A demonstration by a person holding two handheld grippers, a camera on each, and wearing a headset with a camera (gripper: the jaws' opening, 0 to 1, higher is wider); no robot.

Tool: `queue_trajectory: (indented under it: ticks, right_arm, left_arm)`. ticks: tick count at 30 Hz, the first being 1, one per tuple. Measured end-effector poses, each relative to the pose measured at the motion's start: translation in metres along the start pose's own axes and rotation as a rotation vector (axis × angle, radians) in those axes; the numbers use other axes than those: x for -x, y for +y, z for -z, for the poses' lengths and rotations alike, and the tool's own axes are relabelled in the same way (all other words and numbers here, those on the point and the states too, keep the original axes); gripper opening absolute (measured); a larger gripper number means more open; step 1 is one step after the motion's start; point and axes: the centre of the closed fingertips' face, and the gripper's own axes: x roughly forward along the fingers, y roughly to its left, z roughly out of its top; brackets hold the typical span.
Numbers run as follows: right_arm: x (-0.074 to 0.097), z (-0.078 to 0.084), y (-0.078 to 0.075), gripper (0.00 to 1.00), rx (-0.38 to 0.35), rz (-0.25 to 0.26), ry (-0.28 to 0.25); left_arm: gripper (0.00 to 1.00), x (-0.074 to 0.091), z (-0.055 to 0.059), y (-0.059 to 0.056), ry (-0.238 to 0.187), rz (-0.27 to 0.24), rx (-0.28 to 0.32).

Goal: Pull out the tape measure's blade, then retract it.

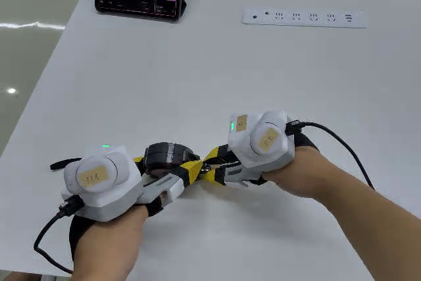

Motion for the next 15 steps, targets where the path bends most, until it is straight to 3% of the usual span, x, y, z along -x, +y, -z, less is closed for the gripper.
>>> queue_trajectory:
  ticks: [15]
  right_arm:
    - [0.0,0.0003,-0.002,0.12,-0.023,0.011,-0.004]
  left_arm:
    - [0.58,-0.0005,-0.0004,-0.0002,0.005,-0.001,0.007]
